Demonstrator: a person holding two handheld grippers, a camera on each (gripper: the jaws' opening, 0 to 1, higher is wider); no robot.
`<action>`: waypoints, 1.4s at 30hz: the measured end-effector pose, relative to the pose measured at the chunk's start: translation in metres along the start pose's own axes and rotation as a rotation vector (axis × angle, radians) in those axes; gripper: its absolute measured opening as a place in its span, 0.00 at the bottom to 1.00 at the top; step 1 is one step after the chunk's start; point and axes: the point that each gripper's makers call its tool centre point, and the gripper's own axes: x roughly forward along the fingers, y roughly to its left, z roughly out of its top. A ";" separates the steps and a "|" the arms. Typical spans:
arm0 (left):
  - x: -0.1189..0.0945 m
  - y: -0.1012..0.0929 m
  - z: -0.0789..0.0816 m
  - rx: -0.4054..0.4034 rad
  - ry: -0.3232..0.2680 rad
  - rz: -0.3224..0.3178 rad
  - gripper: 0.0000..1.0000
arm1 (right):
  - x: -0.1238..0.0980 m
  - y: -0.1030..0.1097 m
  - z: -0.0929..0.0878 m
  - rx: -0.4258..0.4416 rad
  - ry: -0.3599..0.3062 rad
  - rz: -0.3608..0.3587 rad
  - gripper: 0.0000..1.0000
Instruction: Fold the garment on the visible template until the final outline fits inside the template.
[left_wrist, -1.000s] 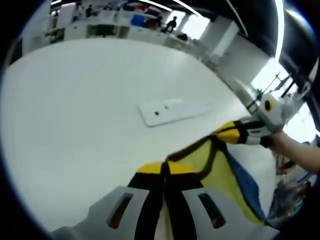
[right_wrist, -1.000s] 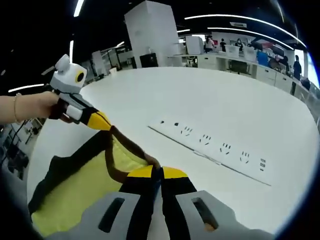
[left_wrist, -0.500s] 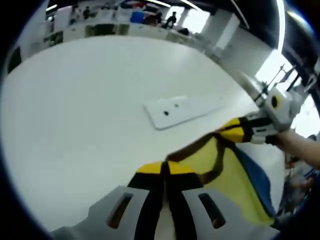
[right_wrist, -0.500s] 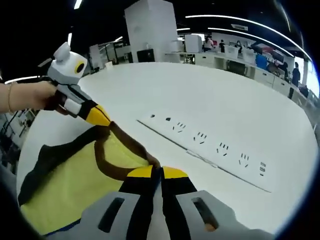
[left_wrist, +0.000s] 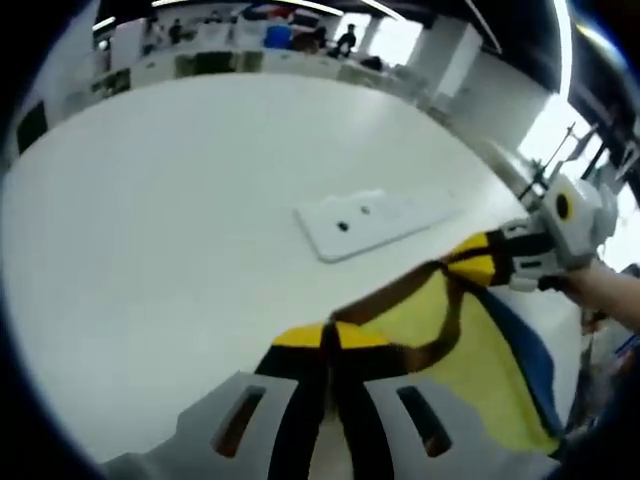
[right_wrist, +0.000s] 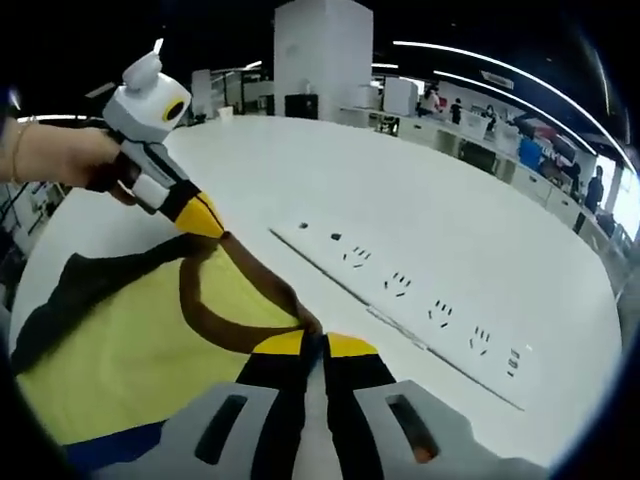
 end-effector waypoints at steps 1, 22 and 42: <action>0.000 -0.001 0.000 0.000 0.001 0.003 0.00 | 0.000 0.000 0.000 -0.002 0.001 -0.001 0.06; -0.045 0.002 0.026 0.021 -0.097 0.041 0.00 | -0.022 -0.024 0.022 -0.021 0.002 -0.097 0.11; -0.114 -0.030 0.032 0.045 -0.168 0.033 0.00 | -0.097 -0.017 0.062 -0.001 -0.040 -0.139 0.14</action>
